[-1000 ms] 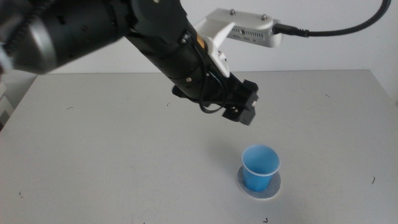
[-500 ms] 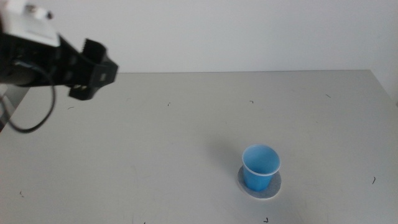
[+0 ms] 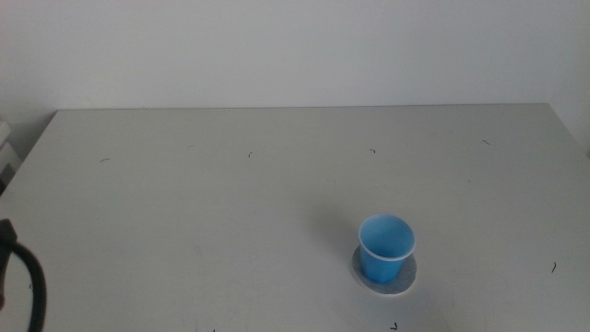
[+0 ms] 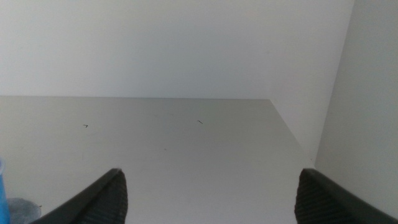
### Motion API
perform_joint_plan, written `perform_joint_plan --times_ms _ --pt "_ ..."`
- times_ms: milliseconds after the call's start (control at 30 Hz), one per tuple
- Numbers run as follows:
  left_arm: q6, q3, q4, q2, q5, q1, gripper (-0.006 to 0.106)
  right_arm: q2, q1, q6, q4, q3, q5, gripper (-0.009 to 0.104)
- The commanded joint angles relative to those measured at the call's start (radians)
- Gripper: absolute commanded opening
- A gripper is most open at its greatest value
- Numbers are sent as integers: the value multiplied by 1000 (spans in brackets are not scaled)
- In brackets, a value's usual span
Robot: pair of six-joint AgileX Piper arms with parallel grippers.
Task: Place an empty cup on a cup mat.
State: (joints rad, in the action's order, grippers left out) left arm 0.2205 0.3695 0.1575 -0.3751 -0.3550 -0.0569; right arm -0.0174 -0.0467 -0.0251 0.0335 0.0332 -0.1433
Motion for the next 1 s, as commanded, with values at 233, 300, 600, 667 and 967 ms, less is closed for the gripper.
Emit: perform_joint_plan --times_ms 233,300,600,667,967 --pt "11 -288 -15 274 227 67 105 -19 1 8 9 -12 77 94" --pt "23 -330 -21 325 227 67 105 -19 1 8 9 -12 77 94" --pt "70 -395 -21 402 192 64 105 -19 1 8 9 -12 77 94" --pt "70 -395 -21 402 183 64 105 -19 1 8 9 -12 77 94" --pt "70 -395 -20 402 179 64 105 -19 1 8 9 -12 77 94"
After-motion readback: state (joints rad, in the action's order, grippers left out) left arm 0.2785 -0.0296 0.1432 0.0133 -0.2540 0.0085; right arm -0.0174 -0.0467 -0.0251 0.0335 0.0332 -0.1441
